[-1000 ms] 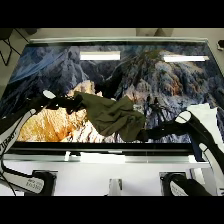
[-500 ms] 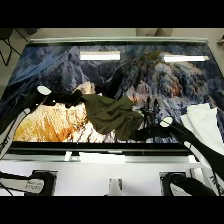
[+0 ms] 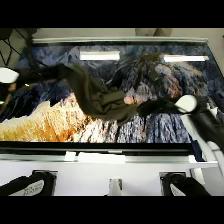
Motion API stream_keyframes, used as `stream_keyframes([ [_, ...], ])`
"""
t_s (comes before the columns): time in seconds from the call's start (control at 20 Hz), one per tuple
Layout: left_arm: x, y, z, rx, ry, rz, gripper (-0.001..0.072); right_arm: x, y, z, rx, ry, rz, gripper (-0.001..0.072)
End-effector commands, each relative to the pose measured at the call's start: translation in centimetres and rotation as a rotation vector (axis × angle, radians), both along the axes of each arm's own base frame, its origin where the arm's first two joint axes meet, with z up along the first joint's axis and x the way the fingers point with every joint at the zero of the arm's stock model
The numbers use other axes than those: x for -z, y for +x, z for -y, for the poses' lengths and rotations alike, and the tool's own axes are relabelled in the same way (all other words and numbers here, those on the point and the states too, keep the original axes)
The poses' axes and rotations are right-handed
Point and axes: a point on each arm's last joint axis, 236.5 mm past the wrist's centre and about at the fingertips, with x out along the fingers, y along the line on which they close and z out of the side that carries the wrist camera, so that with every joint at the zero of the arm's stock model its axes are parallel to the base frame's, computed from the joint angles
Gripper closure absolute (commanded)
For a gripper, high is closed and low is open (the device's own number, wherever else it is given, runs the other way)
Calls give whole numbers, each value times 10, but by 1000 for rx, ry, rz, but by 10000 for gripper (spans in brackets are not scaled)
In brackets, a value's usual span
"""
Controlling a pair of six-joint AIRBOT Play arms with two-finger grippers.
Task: Fold the shirts.
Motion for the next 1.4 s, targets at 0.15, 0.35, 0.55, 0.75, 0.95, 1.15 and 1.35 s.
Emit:
stream_keyframes([
  [0.15,-330,-132,-39,-136,-79,811,675,-337,-74,97,227,-80,853,689],
  [0.35,-357,-178,-65,-230,74,902,676,-370,-132,149,380,-130,931,688],
  [0.55,-276,-142,-90,-290,250,581,675,-306,-131,175,423,-292,667,687],
  [0.75,-159,-97,-64,-151,327,259,675,-221,-92,166,354,-424,316,687],
  [0.95,18,-52,-44,-55,384,-111,674,-81,-28,147,220,-578,-16,684],
  [1.15,172,-22,-30,-24,353,-441,674,51,47,116,259,-505,-80,684],
  [1.35,231,1,-17,-46,283,-642,662,99,84,89,343,-363,-110,684],
])
